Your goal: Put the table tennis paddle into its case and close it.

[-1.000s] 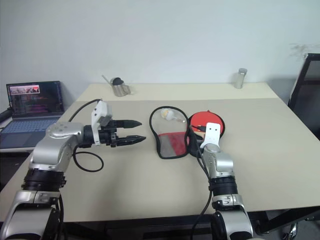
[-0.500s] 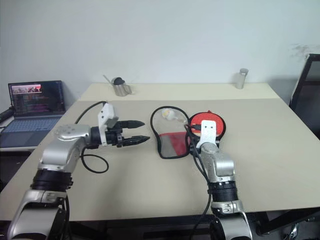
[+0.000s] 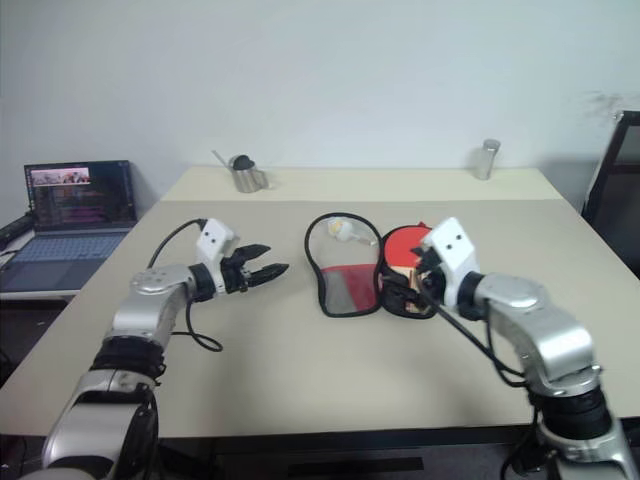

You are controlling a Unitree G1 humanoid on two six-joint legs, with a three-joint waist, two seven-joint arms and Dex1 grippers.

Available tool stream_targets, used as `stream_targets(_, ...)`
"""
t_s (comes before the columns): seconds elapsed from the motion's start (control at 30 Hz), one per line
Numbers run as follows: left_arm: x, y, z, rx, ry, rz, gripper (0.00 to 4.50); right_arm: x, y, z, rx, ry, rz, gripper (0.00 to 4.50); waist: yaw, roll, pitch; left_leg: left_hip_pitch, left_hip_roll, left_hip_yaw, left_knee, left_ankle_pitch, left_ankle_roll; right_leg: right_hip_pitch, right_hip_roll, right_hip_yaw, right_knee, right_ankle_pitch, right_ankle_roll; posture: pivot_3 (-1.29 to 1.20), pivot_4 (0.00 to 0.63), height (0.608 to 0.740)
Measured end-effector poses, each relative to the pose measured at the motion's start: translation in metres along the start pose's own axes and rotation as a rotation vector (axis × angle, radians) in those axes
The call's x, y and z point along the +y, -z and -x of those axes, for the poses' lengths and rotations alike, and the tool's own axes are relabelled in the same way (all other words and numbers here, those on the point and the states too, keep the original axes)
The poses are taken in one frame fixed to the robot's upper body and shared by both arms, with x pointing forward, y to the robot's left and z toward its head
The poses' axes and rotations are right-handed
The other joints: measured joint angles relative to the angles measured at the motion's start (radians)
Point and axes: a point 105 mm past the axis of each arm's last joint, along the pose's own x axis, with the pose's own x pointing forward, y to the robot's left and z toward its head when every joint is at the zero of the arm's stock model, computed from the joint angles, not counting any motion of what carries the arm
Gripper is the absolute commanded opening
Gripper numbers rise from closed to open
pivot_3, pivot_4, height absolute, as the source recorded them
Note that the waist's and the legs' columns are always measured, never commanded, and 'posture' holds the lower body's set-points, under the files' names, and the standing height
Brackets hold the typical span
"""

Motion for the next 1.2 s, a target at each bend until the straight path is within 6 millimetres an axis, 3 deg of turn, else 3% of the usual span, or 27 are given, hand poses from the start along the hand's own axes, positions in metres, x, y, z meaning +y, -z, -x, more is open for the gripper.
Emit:
stream_targets(0.1,0.000,0.014,-0.011,0.074,-0.029,-0.015,3.43,0.001,-0.013,0.007,-0.011,-0.056,0.023,4.32,0.004,-0.001,0.000,0.000,0.000,0.000,0.000,0.000,0.000,0.000,0.000,0.000,0.000,0.000,0.000,0.00,0.150,0.740)
stream_targets(0.27,0.002,0.021,-0.029,0.138,-0.085,0.002,3.43,0.002,-0.013,0.012,0.010,-0.099,0.024,4.32,0.007,-0.006,0.003,-0.002,-0.001,-0.001,0.001,0.000,0.000,0.000,-0.001,-0.001,0.000,0.000,0.000,0.00,0.150,0.740)
stream_targets(0.47,-0.024,0.018,-0.061,0.120,-0.068,0.086,3.43,0.000,-0.013,0.012,0.008,-0.080,0.020,4.32,0.008,-0.007,0.004,-0.003,-0.001,-0.001,0.002,0.000,0.000,0.000,-0.001,-0.001,0.000,0.000,0.000,0.00,0.150,0.740)
stream_targets(0.7,-0.050,0.016,-0.083,0.112,-0.044,0.166,3.43,-0.005,-0.006,0.013,0.021,-0.032,0.000,4.32,0.009,-0.008,0.004,-0.003,-0.001,-0.001,0.003,0.000,0.000,0.000,-0.001,-0.001,0.000,0.000,0.000,0.00,0.150,0.740)
stream_targets(0.8,-0.058,-0.011,-0.096,0.054,-0.007,0.151,3.43,-0.010,-0.008,0.018,0.014,0.003,0.004,4.32,0.012,-0.008,0.005,-0.005,-0.001,-0.003,0.006,0.000,0.000,0.000,-0.001,-0.002,0.000,0.000,0.000,0.00,0.150,0.740)
stream_targets(0.9,-0.068,-0.060,-0.108,-0.069,0.052,0.128,3.43,-0.014,-0.011,0.025,0.013,0.038,0.006,4.32,0.019,-0.009,0.005,-0.006,-0.002,-0.003,0.007,0.000,0.000,0.000,-0.001,-0.002,0.000,0.001,0.001,0.00,0.150,0.740)
stream_targets(1.03,-0.097,-0.121,-0.122,-0.223,0.166,0.122,3.43,-0.019,-0.007,0.035,0.035,0.076,-0.010,4.32,0.029,-0.009,0.005,-0.006,-0.002,-0.003,0.007,0.000,0.000,0.000,-0.001,-0.002,0.000,0.001,0.001,0.00,0.150,0.740)
stream_targets(1.1,-0.116,-0.136,-0.128,-0.257,0.219,0.122,3.43,-0.021,-0.007,0.038,0.036,0.100,-0.018,4.32,0.029,-0.009,0.005,-0.006,-0.002,-0.002,0.007,0.000,0.000,0.000,-0.001,-0.001,0.000,0.001,0.001,0.00,0.150,0.740)
stream_targets(1.2,-0.142,-0.139,-0.136,-0.260,0.276,0.134,3.43,-0.025,-0.007,0.041,0.040,0.133,-0.028,4.32,0.027,-0.009,0.005,-0.005,-0.002,-0.002,0.007,0.000,0.000,0.000,-0.001,-0.001,0.001,0.001,0.001,0.00,0.150,0.740)
